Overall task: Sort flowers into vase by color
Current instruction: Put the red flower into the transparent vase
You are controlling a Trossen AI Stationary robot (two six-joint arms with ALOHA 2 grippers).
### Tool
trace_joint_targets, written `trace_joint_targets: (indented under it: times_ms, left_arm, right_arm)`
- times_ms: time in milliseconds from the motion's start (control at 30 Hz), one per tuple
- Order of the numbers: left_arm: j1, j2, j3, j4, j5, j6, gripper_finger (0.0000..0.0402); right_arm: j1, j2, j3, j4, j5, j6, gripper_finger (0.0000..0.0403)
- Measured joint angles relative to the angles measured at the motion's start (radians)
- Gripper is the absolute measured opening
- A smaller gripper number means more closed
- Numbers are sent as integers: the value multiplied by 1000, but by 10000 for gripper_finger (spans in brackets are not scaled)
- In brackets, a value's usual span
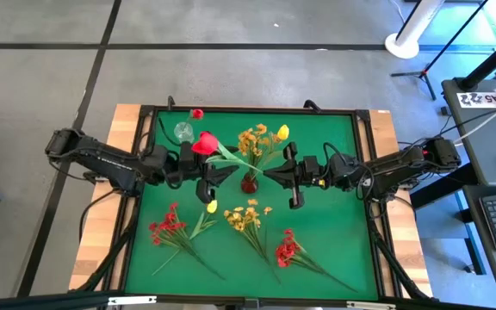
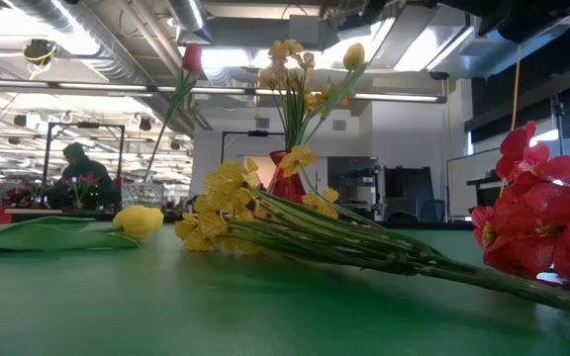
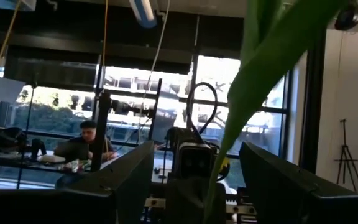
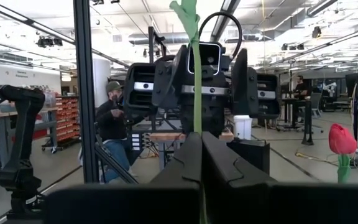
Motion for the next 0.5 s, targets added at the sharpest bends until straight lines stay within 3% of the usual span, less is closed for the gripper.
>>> trace_joint_targets:
  times_ms: [500]
  left_arm:
    - [16, 11, 3, 25, 31, -30, 234]
  right_arm:
    - [0, 0, 0, -22, 10, 0, 0]
